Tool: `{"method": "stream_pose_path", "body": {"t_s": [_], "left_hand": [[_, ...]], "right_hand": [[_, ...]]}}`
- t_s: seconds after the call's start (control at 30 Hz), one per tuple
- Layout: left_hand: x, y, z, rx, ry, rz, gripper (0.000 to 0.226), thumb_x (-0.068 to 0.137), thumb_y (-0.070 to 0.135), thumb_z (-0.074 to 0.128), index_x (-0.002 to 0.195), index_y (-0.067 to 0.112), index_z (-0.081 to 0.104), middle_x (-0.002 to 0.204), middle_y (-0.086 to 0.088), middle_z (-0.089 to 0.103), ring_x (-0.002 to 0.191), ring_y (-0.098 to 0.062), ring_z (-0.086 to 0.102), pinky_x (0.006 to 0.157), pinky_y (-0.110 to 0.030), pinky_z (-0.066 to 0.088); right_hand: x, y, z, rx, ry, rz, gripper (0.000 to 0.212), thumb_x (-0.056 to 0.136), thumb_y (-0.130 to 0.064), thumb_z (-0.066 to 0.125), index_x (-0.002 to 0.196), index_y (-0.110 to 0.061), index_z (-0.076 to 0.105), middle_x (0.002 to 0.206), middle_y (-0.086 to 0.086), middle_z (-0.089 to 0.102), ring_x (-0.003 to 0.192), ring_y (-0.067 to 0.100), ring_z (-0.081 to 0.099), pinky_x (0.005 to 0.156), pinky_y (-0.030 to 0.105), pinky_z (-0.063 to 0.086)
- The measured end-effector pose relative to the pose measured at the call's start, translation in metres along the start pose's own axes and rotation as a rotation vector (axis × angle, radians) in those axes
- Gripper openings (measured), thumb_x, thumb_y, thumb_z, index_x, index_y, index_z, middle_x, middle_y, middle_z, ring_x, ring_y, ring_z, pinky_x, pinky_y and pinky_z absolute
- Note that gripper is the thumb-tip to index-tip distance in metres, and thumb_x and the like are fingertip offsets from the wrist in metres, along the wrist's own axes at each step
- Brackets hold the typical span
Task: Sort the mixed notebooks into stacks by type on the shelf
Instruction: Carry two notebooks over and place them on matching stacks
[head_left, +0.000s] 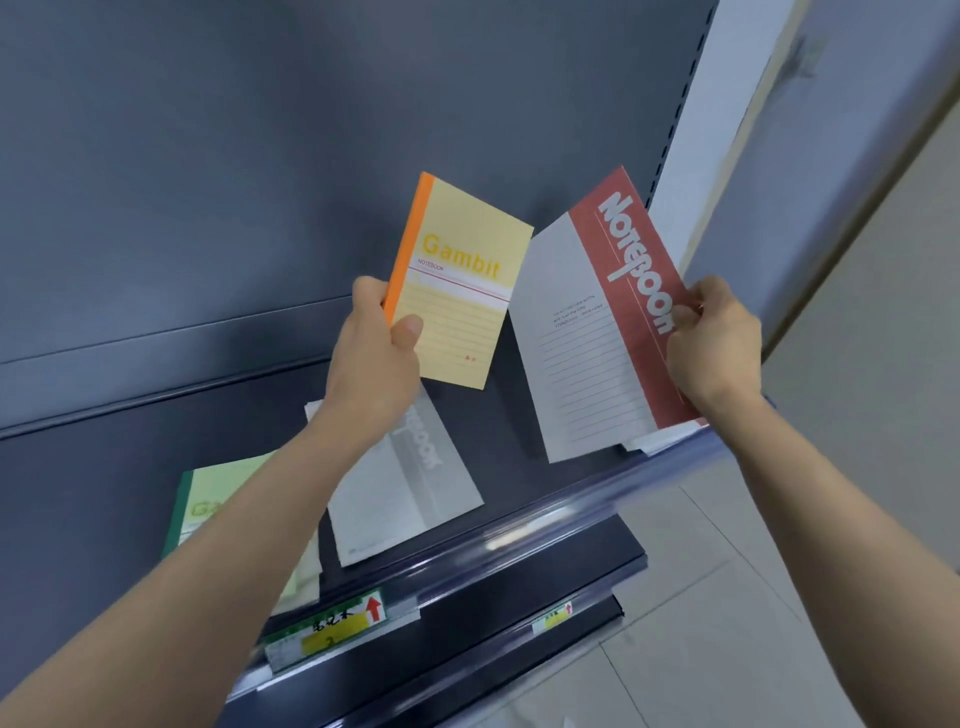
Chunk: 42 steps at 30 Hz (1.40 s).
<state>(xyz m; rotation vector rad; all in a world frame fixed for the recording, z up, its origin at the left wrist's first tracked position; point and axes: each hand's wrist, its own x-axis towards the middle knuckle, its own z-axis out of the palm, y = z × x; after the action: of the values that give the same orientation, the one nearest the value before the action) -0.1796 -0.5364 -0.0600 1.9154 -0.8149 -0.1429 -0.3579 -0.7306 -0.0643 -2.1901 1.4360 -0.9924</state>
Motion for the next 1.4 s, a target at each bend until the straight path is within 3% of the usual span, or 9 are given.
{"method": "stream_pose_path", "body": {"t_s": [0.23,0.4,0.53,0.7,0.8,0.9,1.07,1.27,1.4], "left_hand": [[0.004,0.026,0.061,0.005,0.071,-0.091,0.008,0.1,0.013,0.038,0.107,0.016,0.034,0.103,0.006,0.049,0.095,-0.016,0.049,0.075,-0.029,0.04],[-0.001,0.043,0.11,0.036,0.146,-0.166,0.006,0.1,0.015,0.039,0.104,0.016,0.034,0.099,0.007,0.049,0.09,-0.014,0.048,0.07,-0.026,0.037],[-0.007,0.045,0.131,0.063,0.209,-0.217,0.007,0.1,0.015,0.04,0.105,0.014,0.034,0.098,0.004,0.049,0.081,-0.013,0.048,0.056,-0.019,0.036],[-0.015,0.044,0.136,0.093,0.256,-0.252,0.008,0.1,0.015,0.04,0.104,0.014,0.033,0.091,0.006,0.048,0.071,-0.002,0.045,0.054,-0.015,0.034],[-0.02,0.041,0.132,0.104,0.274,-0.271,0.008,0.1,0.016,0.041,0.103,0.013,0.034,0.081,0.011,0.048,0.069,-0.004,0.046,0.056,-0.02,0.038],[-0.026,0.035,0.125,0.105,0.295,-0.294,0.008,0.099,0.017,0.042,0.103,0.014,0.035,0.081,0.012,0.049,0.069,-0.004,0.048,0.056,-0.021,0.039],[-0.041,0.022,0.094,0.118,0.373,-0.296,0.008,0.099,0.014,0.043,0.102,0.014,0.035,0.08,0.018,0.046,0.069,0.002,0.046,0.054,-0.012,0.034],[-0.073,-0.013,0.024,0.142,0.475,-0.339,0.009,0.098,0.012,0.044,0.099,0.011,0.036,0.077,0.012,0.047,0.067,-0.003,0.045,0.054,-0.024,0.033],[-0.09,-0.051,-0.036,0.142,0.486,-0.437,0.009,0.097,0.011,0.046,0.101,0.01,0.038,0.081,0.002,0.05,0.075,-0.019,0.047,0.065,-0.03,0.035]], "right_hand": [[0.064,0.061,0.008,-0.018,-0.134,0.007,0.018,0.095,-0.015,0.037,0.106,-0.009,0.049,0.096,0.011,0.062,0.081,0.032,0.06,0.073,0.047,0.055],[0.102,0.103,0.023,-0.083,-0.263,-0.056,0.019,0.094,-0.014,0.04,0.106,-0.004,0.05,0.093,0.011,0.06,0.081,0.03,0.058,0.073,0.041,0.052],[0.121,0.126,0.039,-0.262,-0.336,-0.12,0.019,0.091,-0.016,0.044,0.104,-0.003,0.051,0.1,0.018,0.063,0.089,0.036,0.06,0.081,0.045,0.051],[0.13,0.146,0.054,-0.557,-0.42,-0.172,0.026,0.091,-0.016,0.046,0.112,-0.002,0.052,0.114,0.015,0.056,0.108,0.032,0.054,0.072,0.027,0.04],[0.126,0.152,0.06,-0.626,-0.395,-0.294,0.029,0.087,-0.013,0.049,0.11,0.003,0.055,0.111,0.02,0.054,0.106,0.035,0.05,0.086,0.035,0.039],[0.121,0.132,0.062,-0.561,-0.331,-0.412,0.026,0.087,-0.009,0.051,0.109,0.005,0.055,0.111,0.024,0.055,0.105,0.039,0.048,0.087,0.04,0.039],[0.09,0.05,0.067,-0.19,-0.335,-0.766,0.024,0.089,-0.007,0.051,0.108,0.004,0.06,0.108,0.026,0.056,0.099,0.041,0.048,0.083,0.044,0.038],[0.012,-0.043,0.075,0.096,-0.309,-0.996,0.018,0.087,-0.004,0.056,0.101,0.004,0.063,0.104,0.021,0.058,0.097,0.041,0.051,0.082,0.044,0.044],[-0.04,-0.09,0.084,0.137,-0.332,-1.03,0.018,0.087,-0.006,0.057,0.102,0.002,0.064,0.104,0.019,0.058,0.097,0.039,0.051,0.079,0.042,0.045]]}}
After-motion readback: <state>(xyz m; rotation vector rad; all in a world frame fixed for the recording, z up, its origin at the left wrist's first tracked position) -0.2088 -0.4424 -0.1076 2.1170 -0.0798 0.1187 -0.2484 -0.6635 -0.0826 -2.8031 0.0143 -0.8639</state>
